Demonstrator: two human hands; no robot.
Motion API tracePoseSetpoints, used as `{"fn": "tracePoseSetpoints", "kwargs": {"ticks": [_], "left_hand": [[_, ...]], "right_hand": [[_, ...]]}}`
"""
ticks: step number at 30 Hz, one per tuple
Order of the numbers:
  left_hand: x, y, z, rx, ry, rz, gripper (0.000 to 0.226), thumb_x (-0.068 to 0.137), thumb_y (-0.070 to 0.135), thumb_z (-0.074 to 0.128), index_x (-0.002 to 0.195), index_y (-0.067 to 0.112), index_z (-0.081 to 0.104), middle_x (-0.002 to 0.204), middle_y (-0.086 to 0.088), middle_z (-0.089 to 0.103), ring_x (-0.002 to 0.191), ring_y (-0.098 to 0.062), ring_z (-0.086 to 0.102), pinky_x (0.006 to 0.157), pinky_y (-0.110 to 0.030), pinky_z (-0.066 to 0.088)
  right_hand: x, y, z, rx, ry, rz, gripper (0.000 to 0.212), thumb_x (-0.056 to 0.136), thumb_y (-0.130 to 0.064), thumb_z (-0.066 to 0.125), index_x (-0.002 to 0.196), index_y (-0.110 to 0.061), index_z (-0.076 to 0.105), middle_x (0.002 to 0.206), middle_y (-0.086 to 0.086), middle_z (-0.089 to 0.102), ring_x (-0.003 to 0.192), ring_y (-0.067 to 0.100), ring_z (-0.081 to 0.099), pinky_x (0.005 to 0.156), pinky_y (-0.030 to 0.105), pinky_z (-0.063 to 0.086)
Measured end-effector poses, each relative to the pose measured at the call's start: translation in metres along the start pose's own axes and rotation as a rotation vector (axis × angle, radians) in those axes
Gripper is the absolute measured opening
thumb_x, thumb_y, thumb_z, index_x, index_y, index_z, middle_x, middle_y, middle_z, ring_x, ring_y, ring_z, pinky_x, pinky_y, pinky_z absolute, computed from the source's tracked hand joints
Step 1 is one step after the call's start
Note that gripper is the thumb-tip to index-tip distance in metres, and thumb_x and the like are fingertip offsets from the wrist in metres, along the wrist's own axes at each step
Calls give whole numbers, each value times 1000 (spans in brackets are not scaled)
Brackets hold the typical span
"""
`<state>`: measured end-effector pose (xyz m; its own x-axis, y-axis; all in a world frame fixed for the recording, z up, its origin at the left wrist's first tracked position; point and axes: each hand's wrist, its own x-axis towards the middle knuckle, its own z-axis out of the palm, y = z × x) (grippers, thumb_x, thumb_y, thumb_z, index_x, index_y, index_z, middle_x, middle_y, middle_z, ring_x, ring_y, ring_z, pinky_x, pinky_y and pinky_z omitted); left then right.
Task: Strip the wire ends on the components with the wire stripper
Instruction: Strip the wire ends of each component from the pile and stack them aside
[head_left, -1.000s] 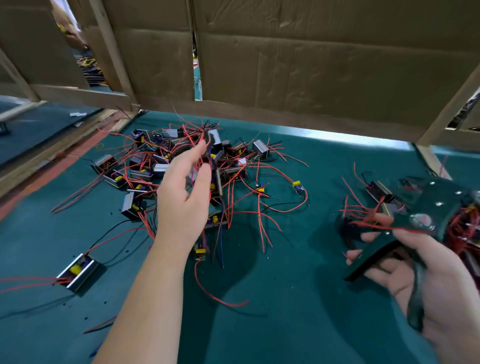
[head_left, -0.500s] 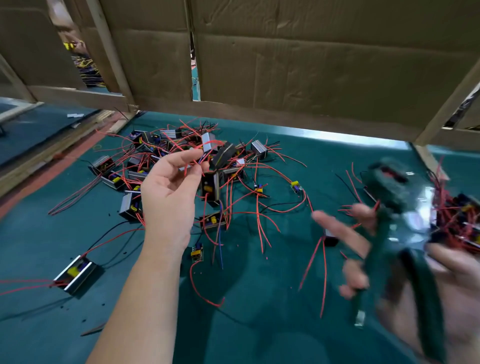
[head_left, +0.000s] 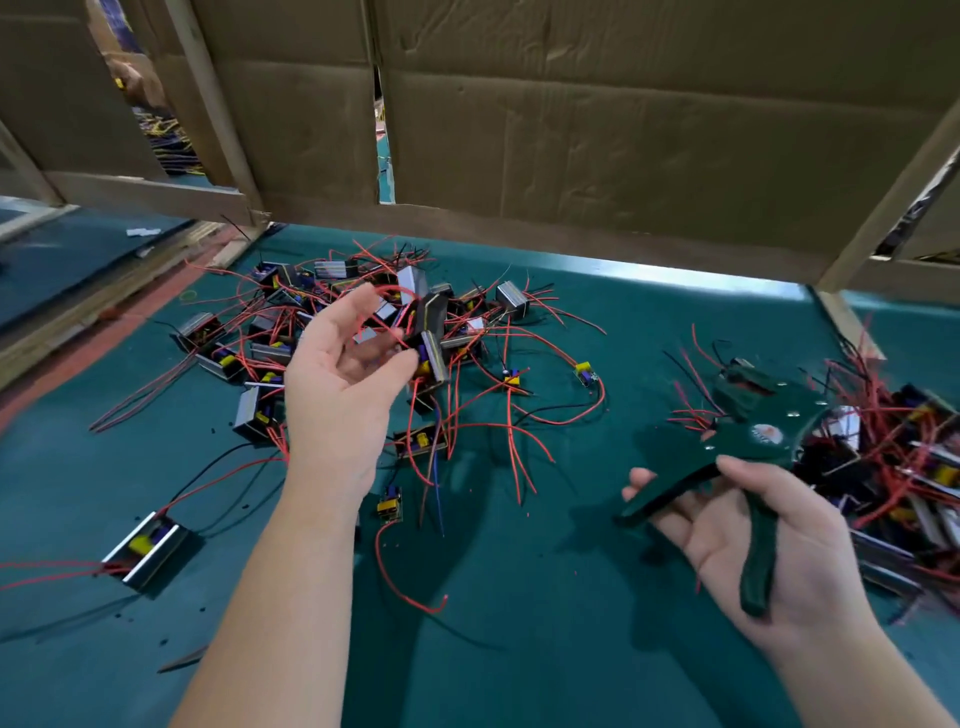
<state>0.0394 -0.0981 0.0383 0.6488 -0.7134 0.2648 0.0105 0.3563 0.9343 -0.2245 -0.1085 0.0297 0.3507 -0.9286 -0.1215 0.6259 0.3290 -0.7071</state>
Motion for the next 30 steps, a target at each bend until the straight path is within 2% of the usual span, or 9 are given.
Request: {"fn": "tracePoseSetpoints", "kwargs": {"ticks": [2,5,8,13,15,17,20,24,30], "left_hand": [[2,-3,-4,78,114,-30,48,78,-13,68,110,23,61,110,3,65,73,5,64,72,-13,51],[4,-8,-12,400,188,-72,47,77,-3,70,114,25,58,112,2,66,69,4,63,75,-24,52],[0,-9,-13,799,145,72,53,74,2,70,119,22,50,116,5,48,81,-13,63,81,-30,47],[-5,-6,-15,1069,-27,-37,19,80,35,74,81,22,60,76,11,61,86,-21,62,75,-32,44],[-4,-5,-17,1232,-70,-111,27,81,55,67,86,28,66,84,10,68,95,-22,62,88,-38,43],[-2,-2,-19,1378,-113,-211,43,80,68,58,101,31,66,99,7,71,108,-23,59,102,-42,28],[-4,3,-21,1530,-164,-255,42,79,66,54,88,28,69,82,7,70,104,-24,58,112,-46,13],[-6,11,-17,1360,-18,-67,16,76,46,68,87,34,66,95,14,70,105,-20,57,108,-47,14],[-14,19,-3,940,190,482,48,81,33,73,126,23,58,104,18,57,108,-10,54,108,-49,16]], "right_hand": [[0,-3,-3,-15,-3,-37,25,47,-23,80,68,-15,72,80,7,68,84,37,69,78,53,56],[-2,-4,-4,-48,-26,-43,26,47,-26,80,71,-17,73,80,3,70,84,35,69,82,54,54],[-2,-2,-6,-58,-36,-36,29,47,-26,81,72,-16,73,81,3,70,84,36,69,80,55,55],[-3,-5,-6,-56,0,-46,18,55,-21,74,72,-16,70,79,5,69,82,39,69,79,58,54],[-4,-6,-6,-47,-13,-42,24,53,-21,76,75,-15,69,82,6,69,82,40,69,78,57,55],[-3,-6,-6,-40,-17,-40,37,45,-23,82,78,-14,68,84,7,69,83,41,68,76,55,56],[-4,-6,-5,-53,-9,-43,24,52,-22,75,74,-15,70,82,7,69,82,40,69,78,55,55],[-5,-4,-6,-30,-15,-26,23,53,-21,75,75,-15,72,81,8,67,81,40,69,75,57,55],[-4,-4,-1,-27,28,54,63,31,-25,89,90,-8,76,119,16,66,78,42,68,69,53,57]]}}
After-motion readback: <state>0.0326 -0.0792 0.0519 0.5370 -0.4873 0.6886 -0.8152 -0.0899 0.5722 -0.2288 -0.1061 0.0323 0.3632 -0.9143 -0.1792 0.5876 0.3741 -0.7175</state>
